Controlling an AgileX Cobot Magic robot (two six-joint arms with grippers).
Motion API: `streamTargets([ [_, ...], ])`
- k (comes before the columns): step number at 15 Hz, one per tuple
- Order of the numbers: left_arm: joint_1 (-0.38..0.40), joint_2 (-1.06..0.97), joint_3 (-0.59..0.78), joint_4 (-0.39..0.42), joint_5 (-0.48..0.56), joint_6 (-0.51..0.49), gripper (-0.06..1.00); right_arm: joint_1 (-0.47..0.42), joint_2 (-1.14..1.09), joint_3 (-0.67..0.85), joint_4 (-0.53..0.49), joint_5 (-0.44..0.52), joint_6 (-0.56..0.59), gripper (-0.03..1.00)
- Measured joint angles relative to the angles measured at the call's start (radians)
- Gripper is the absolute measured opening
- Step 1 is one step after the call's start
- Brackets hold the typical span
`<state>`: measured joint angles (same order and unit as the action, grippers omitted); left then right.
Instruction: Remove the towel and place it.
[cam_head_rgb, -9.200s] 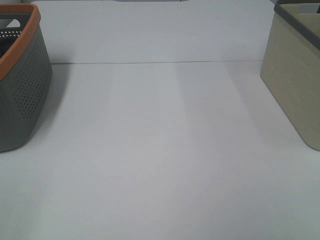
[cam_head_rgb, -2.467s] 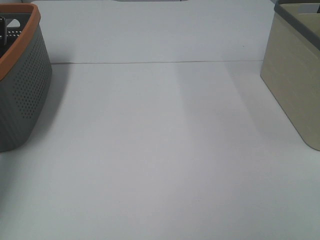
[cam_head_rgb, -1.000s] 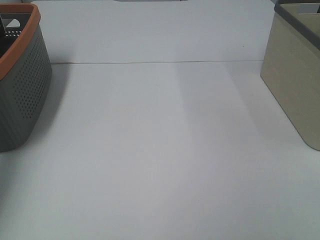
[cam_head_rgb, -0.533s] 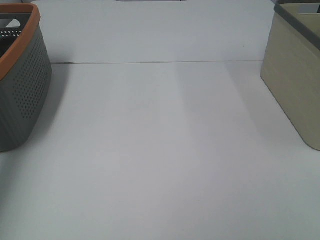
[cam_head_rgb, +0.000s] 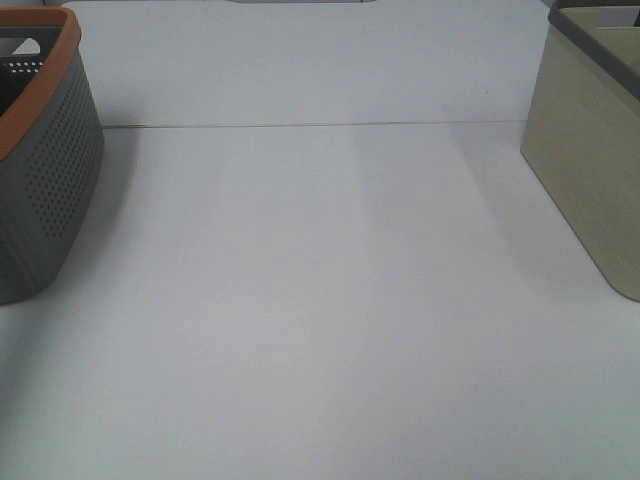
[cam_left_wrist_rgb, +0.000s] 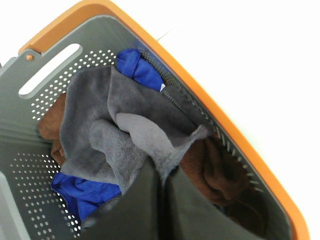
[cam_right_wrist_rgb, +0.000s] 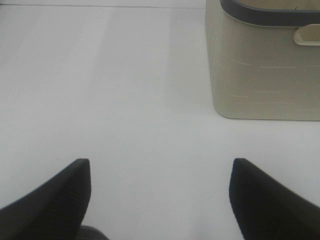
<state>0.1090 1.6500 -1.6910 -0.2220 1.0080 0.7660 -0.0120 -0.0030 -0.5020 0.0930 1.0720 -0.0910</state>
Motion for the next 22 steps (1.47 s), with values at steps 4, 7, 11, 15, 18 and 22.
streamTargets([
  [4,0.0,-0.117,0.0,-0.054,0.04,-0.024,0.0,0.0,0.0,0.0,0.0,0.0,0.0,0.76],
  [7,0.0,-0.206,-0.021,-0.108,0.168,-0.021,0.0,0.0,0.0,0.0,0.0,0.0,0.0,0.76],
  [11,0.0,-0.216,-0.157,-0.223,0.21,-0.036,0.0,0.0,0.0,0.0,0.0,0.0,0.0,0.76],
  [15,0.0,-0.2,-0.313,-0.299,0.211,-0.079,0.0,0.0,0.0,0.0,0.0,0.0,0.0,0.76],
  [18,-0.009,-0.134,-0.467,-0.352,0.211,-0.144,0.0,0.0,0.0,0.0,0.001,-0.008,0.0,0.76],
  [22,-0.236,0.045,-0.726,-0.362,0.213,-0.174,0.0,0.0,0.028,-0.012,0.117,-0.026,-0.051,0.76],
])
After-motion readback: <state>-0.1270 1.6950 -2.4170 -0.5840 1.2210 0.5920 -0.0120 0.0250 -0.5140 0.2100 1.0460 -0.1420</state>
